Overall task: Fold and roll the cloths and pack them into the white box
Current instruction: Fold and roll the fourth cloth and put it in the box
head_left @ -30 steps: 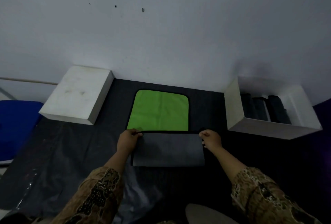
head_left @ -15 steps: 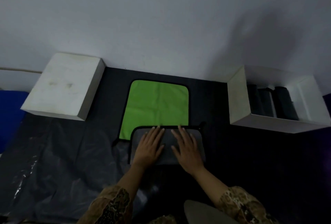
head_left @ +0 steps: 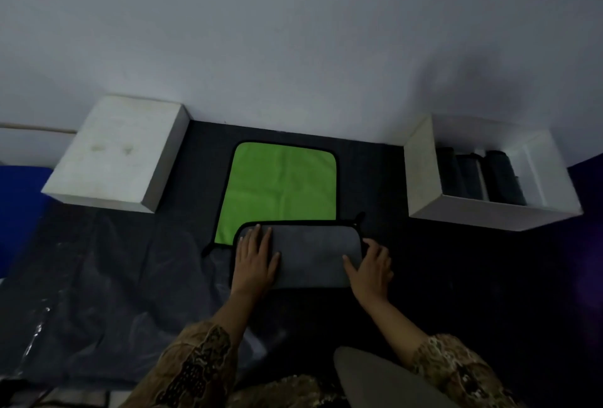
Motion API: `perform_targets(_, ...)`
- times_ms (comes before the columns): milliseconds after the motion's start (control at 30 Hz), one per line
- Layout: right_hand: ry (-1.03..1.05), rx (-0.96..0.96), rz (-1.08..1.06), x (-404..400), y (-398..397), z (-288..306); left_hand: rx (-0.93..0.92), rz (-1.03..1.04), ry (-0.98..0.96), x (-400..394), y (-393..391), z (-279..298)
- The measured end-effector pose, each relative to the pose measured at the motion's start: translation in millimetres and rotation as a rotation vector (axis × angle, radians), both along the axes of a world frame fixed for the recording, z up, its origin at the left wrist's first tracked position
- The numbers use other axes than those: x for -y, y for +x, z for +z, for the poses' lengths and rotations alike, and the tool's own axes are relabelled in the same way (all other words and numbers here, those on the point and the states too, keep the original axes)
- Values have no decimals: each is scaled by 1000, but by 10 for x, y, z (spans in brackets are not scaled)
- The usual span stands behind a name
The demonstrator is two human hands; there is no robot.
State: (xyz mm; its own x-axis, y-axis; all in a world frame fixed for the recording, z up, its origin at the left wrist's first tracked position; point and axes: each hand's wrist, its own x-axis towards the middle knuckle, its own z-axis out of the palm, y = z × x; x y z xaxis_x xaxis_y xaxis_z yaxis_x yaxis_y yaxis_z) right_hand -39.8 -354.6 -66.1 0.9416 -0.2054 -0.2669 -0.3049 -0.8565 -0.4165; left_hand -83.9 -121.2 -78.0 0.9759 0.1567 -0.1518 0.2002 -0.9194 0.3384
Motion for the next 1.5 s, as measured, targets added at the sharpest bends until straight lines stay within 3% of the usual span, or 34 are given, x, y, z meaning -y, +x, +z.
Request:
perform_targets(133, 384, -45, -151, -19, -26, 84, 61, -28, 28, 144, -83, 80)
perform_targets(200, 435, -154, -232, -8, 0, 133, 66, -51, 22, 203, -114, 63)
perform_targets(333, 389, -364, -152, 67, 25, 216, -64, -13, 1, 307, -165, 29)
perform_targets(500, 700, -389, -186, 228, -41, 324, -170, -28, -73, 405, -149, 59)
perform_targets(667, 818, -313, -360, 435, -123, 452, -292, -81, -359, 652, -92, 206)
perform_targets(767, 938, -274, -370, 457, -131, 522, -315, 88, -627, 846, -29, 323)
perform_targets(900, 1133, -454, -203, 192, -160, 715, -375, 481, -1270, 913, 152, 594)
perform_targets(1000, 1076, -651, 8, -7, -175, 736, -432, 556, -1483, 833, 245, 655)
perform_targets(1100, 1035, -622, 9, -128, -168, 663, -293, 501, -1307, 678, 233, 546)
perform_targets(1233, 776, -428, -23, -151, -162, 450, -125, 488, -1045, 391, 65, 378)
perform_targets(1500, 505, -229, 187, -355, -337, 171, -112, 539, -657, 58, -63, 210)
